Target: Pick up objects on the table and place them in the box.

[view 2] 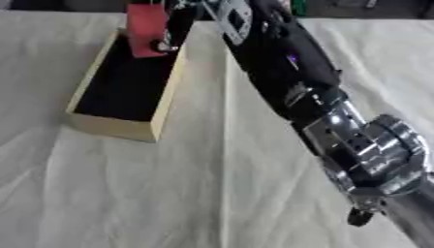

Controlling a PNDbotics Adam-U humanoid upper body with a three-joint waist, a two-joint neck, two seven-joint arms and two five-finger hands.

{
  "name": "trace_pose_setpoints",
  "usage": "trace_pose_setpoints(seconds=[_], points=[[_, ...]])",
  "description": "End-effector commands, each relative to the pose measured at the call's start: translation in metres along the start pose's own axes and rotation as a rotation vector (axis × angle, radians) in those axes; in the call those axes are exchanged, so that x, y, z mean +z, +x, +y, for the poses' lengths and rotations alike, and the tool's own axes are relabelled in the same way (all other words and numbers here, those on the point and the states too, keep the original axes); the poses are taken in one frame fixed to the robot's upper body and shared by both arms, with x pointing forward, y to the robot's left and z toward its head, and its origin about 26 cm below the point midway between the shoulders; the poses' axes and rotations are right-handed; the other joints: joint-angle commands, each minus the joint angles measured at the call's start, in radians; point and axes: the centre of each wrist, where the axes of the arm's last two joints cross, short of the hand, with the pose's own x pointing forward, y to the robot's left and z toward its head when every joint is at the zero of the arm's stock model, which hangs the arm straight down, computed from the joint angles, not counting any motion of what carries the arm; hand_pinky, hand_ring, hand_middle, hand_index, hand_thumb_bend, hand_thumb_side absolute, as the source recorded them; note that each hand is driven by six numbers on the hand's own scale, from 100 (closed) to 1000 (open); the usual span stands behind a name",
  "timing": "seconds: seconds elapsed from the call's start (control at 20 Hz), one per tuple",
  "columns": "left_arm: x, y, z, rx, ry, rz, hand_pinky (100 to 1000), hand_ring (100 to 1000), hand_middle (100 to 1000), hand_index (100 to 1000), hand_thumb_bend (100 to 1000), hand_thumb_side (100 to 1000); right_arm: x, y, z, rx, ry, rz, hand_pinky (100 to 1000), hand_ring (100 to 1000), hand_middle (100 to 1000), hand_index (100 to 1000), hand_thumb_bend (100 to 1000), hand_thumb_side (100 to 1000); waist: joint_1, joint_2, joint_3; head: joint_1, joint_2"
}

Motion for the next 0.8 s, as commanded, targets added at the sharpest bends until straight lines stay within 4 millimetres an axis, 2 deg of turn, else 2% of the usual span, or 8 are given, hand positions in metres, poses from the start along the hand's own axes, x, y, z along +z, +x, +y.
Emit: trace_pose_setpoints(seconds=[0.05, 0.3, 0.55, 0.6, 0.65, 0.8], points=[[-0.007, 0.007, -0.004, 0.025, -0.014, -0.035, 569, 541, 521, 664, 158, 100, -0.004, 0.005, -0.003, 0.001, -0.026, -0.001, 791, 782, 596, 716, 100, 100, 0.0, -0.018, 0.01, -0.014, -0.008], [-0.008, 0.008, -0.005, 0.032, -0.015, -0.037, 569, 540, 521, 663, 158, 100, -0.012, 0.003, 0.013, -0.032, -0.011, 0.016, 797, 792, 618, 745, 100, 100, -0.005, -0.012, 0.029, -0.024, -0.012], [-0.008, 0.008, -0.006, 0.036, -0.016, -0.039, 569, 540, 520, 663, 159, 100, -0.017, 0.001, 0.022, -0.015, 0.031, 0.027, 836, 831, 736, 815, 100, 100, -0.008, -0.008, 0.033, -0.023, -0.01], [-0.008, 0.008, -0.006, 0.036, -0.016, -0.039, 569, 540, 520, 663, 159, 100, -0.017, 0.001, 0.023, -0.002, 0.043, 0.028, 849, 845, 759, 833, 124, 100, -0.008, -0.008, 0.034, -0.022, -0.01], [-0.008, 0.008, -0.006, 0.036, -0.016, -0.039, 569, 540, 520, 663, 158, 100, -0.017, 0.001, 0.023, 0.009, 0.052, 0.03, 861, 859, 785, 853, 208, 100, -0.008, -0.008, 0.034, -0.022, -0.01], [-0.008, 0.008, -0.006, 0.036, -0.016, -0.039, 569, 540, 521, 663, 160, 100, -0.017, 0.0, 0.024, 0.053, 0.073, 0.04, 887, 887, 838, 897, 362, 100, -0.008, -0.009, 0.036, -0.021, -0.01]])
